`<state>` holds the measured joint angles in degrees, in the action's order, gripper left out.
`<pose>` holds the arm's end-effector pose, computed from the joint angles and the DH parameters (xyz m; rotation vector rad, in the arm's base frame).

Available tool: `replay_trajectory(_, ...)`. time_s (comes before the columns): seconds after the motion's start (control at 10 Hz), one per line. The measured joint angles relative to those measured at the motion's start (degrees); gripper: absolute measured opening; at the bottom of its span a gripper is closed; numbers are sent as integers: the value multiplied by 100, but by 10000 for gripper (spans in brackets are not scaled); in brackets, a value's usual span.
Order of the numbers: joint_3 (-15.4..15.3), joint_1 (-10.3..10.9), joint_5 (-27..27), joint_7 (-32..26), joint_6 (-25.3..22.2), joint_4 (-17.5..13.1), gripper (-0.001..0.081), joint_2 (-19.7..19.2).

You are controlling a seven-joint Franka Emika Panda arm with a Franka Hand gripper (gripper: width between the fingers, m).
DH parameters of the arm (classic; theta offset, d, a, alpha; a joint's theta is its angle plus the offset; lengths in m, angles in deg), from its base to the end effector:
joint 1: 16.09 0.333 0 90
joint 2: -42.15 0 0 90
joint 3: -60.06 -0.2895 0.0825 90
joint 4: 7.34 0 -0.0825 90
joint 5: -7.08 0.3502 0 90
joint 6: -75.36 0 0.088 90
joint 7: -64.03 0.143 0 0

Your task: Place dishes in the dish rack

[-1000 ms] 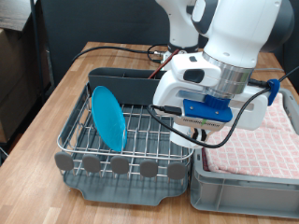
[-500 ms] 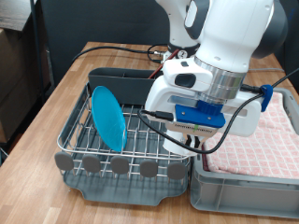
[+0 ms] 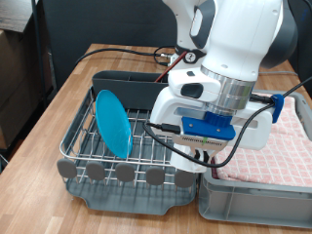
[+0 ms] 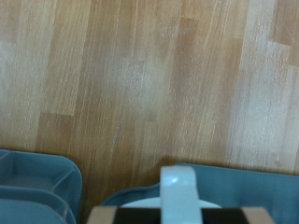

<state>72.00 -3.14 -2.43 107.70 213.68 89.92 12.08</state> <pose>0.6592 0.0192 0.2792 2.8535 -0.8723 0.4026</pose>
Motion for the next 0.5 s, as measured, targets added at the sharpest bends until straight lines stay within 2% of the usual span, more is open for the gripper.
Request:
replay_trajectory(0.3,-46,-98,187,-190,-40,-138,72,-171)
replay_trajectory(0.5,-115,-217,342,-416,-263,-299,72,-314)
